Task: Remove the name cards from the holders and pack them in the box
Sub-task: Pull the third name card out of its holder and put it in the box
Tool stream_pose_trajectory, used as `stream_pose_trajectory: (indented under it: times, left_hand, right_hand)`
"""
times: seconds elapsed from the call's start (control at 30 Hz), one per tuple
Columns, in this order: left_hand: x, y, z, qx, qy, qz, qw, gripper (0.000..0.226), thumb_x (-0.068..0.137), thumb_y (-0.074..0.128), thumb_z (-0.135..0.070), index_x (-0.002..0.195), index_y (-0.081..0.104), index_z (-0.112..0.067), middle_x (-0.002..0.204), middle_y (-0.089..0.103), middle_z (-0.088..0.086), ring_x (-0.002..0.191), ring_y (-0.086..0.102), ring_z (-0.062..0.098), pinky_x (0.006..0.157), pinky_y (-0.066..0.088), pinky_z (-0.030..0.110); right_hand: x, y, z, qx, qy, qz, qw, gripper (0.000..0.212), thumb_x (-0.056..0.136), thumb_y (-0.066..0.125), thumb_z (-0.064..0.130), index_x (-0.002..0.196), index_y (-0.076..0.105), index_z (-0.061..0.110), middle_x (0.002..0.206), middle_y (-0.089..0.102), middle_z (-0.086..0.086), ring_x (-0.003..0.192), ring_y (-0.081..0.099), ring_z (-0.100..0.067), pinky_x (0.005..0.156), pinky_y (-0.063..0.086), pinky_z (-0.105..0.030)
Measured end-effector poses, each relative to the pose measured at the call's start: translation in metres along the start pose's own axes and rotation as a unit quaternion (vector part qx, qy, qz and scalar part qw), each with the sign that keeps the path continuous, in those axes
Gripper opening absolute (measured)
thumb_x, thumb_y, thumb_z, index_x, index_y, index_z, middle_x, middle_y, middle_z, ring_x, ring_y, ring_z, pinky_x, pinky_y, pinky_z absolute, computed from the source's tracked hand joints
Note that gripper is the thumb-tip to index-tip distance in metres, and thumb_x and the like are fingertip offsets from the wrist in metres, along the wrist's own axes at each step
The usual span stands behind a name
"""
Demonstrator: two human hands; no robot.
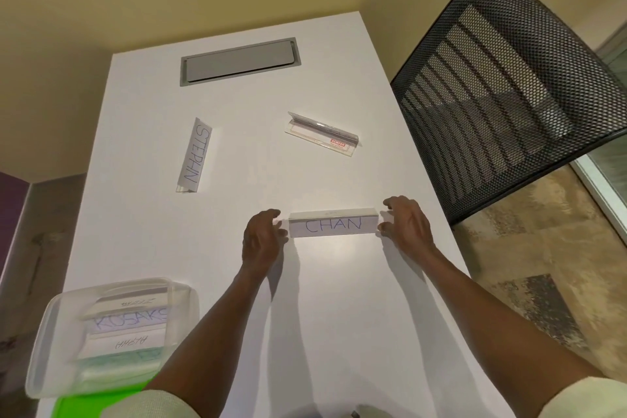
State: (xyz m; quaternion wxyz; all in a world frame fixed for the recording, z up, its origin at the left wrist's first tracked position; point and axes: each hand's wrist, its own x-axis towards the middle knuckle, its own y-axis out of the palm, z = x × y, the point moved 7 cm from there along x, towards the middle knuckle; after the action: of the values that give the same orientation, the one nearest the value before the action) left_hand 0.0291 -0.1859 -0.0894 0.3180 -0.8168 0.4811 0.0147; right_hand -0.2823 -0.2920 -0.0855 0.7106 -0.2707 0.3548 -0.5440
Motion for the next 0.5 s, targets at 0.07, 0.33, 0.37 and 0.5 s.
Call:
stream_pose_trajectory:
  times: [0.07,0.33,0.37,0.5]
  left_hand:
    - [0.000,0.002,-0.014,0.109,0.079,0.042,0.990,0.028,0.093,0.055,-0.018,0.119,0.064,-0.018,0.117,0.062,-0.004,0.088,0.066,0.004,0.074,0.048,0.004]
    - [-0.004,0.037,-0.037,0.336,0.245,0.128,0.900,0.058,0.080,0.072,-0.010,0.135,0.053,-0.007,0.138,0.056,0.011,0.127,0.053,0.025,0.102,0.041,0.034]
    - [-0.002,0.039,-0.036,0.349,0.237,0.137,0.896,0.058,0.082,0.069,-0.012,0.138,0.051,-0.009,0.142,0.053,0.008,0.130,0.050,0.023,0.103,0.040,0.033]
    - [0.000,0.043,-0.037,0.366,0.227,0.152,0.890,0.051,0.085,0.063,-0.012,0.135,0.054,-0.011,0.141,0.054,0.006,0.128,0.051,0.024,0.103,0.042,0.036]
  right_hand:
    - [0.002,0.001,0.012,-0.106,-0.091,0.005,0.990,0.050,0.076,0.073,0.012,0.122,0.055,0.013,0.111,0.064,-0.004,0.102,0.055,-0.024,0.074,0.045,-0.034]
    - [0.010,0.023,0.032,-0.237,-0.186,0.082,0.950,0.046,0.078,0.069,0.017,0.123,0.058,0.012,0.116,0.066,-0.003,0.107,0.052,-0.028,0.082,0.040,-0.039]
    - [0.010,0.024,0.033,-0.241,-0.185,0.085,0.949,0.045,0.078,0.069,0.016,0.122,0.058,0.012,0.114,0.067,-0.004,0.106,0.052,-0.028,0.082,0.040,-0.039]
    - [0.009,0.028,0.038,-0.272,-0.193,0.089,0.939,0.039,0.084,0.062,0.017,0.122,0.056,0.011,0.110,0.066,-0.007,0.106,0.052,-0.028,0.081,0.038,-0.037]
